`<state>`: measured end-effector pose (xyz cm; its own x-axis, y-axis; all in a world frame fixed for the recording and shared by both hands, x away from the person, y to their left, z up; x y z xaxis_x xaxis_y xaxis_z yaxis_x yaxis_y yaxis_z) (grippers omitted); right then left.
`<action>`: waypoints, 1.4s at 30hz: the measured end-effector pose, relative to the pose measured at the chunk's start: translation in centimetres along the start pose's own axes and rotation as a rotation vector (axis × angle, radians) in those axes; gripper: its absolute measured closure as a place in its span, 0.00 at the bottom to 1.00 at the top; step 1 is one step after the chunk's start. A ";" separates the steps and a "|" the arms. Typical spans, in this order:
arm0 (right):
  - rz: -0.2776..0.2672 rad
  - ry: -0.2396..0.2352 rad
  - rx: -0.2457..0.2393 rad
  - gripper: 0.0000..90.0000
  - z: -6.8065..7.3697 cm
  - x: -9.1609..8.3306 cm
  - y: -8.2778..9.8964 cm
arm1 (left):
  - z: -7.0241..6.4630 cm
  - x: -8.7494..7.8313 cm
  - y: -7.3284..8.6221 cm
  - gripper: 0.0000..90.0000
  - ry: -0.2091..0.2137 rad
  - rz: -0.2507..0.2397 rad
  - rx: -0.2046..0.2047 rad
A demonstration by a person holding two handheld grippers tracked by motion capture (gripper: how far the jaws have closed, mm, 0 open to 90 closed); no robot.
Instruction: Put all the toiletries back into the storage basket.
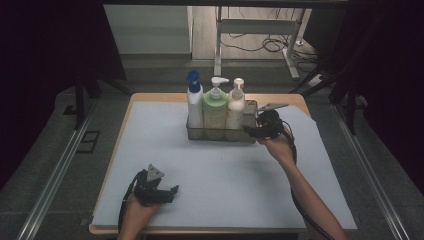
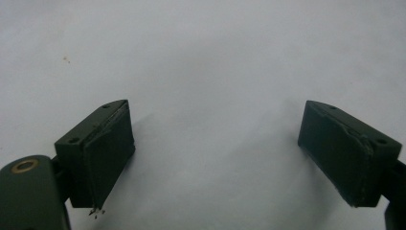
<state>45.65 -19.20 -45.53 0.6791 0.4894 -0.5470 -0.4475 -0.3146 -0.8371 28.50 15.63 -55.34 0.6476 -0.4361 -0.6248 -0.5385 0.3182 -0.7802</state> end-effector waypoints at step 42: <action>0.043 -0.104 -0.117 0.00 1.7 -9.9 6.6 | 0.0 0.0 0.0 0.13 -0.002 -0.001 0.005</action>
<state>34.99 -24.70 -45.61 0.5944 0.5529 -0.5839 -0.3998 -0.4269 -0.8112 28.49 15.64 -55.33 0.6490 -0.4348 -0.6243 -0.5356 0.3216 -0.7808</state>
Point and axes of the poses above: each handheld gripper's, and its own axes: x roughly forward along the jaws, y roughly out of its underside, z roughly to its left, the point moved 4 cm from there along x, roughly forward along the jaws, and after that the axes turned 8 degrees about -z, right-handed, at the moved point
